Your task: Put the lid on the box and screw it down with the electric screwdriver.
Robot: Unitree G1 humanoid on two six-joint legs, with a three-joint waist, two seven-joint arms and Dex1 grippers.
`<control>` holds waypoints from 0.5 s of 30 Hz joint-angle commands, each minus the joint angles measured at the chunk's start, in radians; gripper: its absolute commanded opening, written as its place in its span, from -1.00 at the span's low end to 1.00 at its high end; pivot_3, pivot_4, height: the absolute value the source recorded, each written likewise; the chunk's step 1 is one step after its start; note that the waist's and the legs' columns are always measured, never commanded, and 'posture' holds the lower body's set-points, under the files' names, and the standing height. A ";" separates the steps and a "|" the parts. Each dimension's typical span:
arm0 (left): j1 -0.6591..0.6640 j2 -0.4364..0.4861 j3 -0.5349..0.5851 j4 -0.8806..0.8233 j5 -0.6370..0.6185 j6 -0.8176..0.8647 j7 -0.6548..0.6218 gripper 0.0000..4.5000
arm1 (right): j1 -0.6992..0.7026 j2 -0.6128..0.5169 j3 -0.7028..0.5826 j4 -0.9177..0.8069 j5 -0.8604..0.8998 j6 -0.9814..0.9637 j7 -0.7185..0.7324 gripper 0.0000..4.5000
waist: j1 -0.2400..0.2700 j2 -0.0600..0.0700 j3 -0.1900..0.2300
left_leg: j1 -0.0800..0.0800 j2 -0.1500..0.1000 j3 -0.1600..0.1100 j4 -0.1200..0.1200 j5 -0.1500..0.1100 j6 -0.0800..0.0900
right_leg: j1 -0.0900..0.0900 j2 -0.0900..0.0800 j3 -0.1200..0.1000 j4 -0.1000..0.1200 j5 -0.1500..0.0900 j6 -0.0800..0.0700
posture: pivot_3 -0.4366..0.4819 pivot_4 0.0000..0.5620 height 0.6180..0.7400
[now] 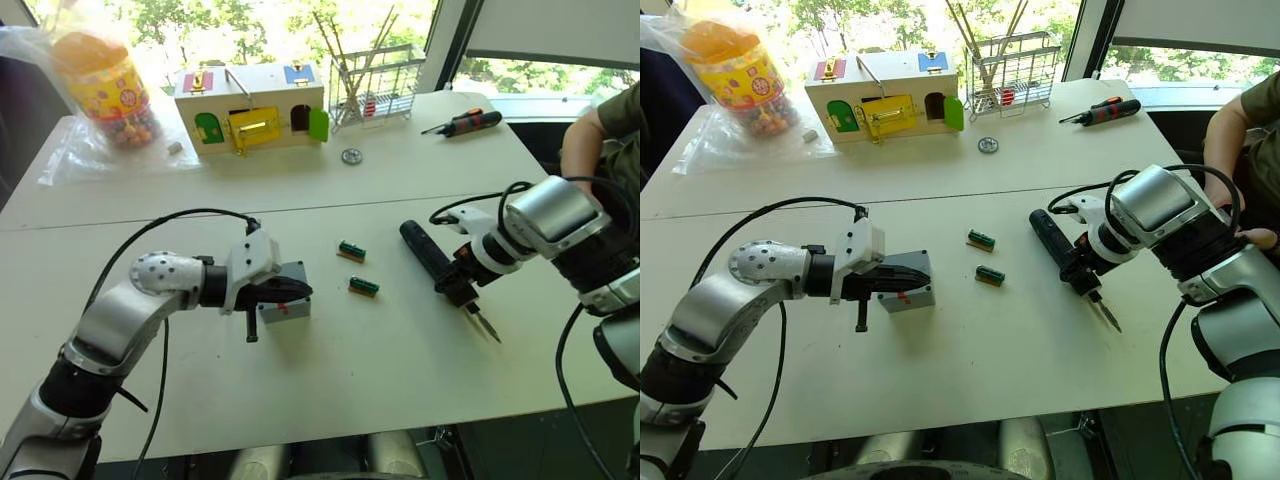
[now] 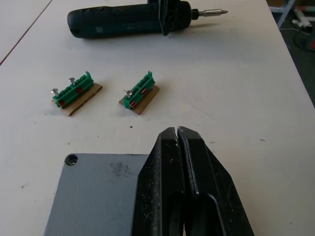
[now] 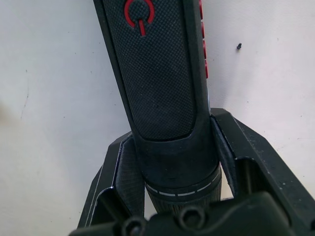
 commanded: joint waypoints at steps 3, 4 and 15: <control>-0.007 0.012 0.026 -0.006 0.008 -0.020 -0.002 -1.00 | 0.060 -0.015 0.005 0.034 -0.050 -0.010 0.023 -0.25 | 0.010 -0.002 -0.001 | 0.000 0.000 0.000 0.000 0.000 0.000 | 0.000 0.000 0.000 0.000 0.000 0.000 | -0.05 -0.47 1.00; -0.010 0.019 0.043 0.008 0.001 -0.018 -0.007 -1.00 | 0.037 -0.004 -0.052 0.072 -0.060 -0.025 0.015 -0.25 | 0.013 -0.002 -0.001 | 0.000 0.000 0.000 0.000 0.000 0.000 | 0.000 0.000 0.000 0.000 0.000 0.000 | -0.05 -0.47 1.00; -0.010 -0.004 0.231 0.155 -0.045 -0.054 0.039 -1.00 | 0.015 0.178 -0.837 -0.158 0.037 -0.467 -0.172 -0.25 | 0.005 0.014 0.009 | -0.013 0.002 0.002 -0.003 0.001 -0.002 | -0.019 0.000 0.000 0.005 0.001 -0.001 | -0.05 -0.47 1.00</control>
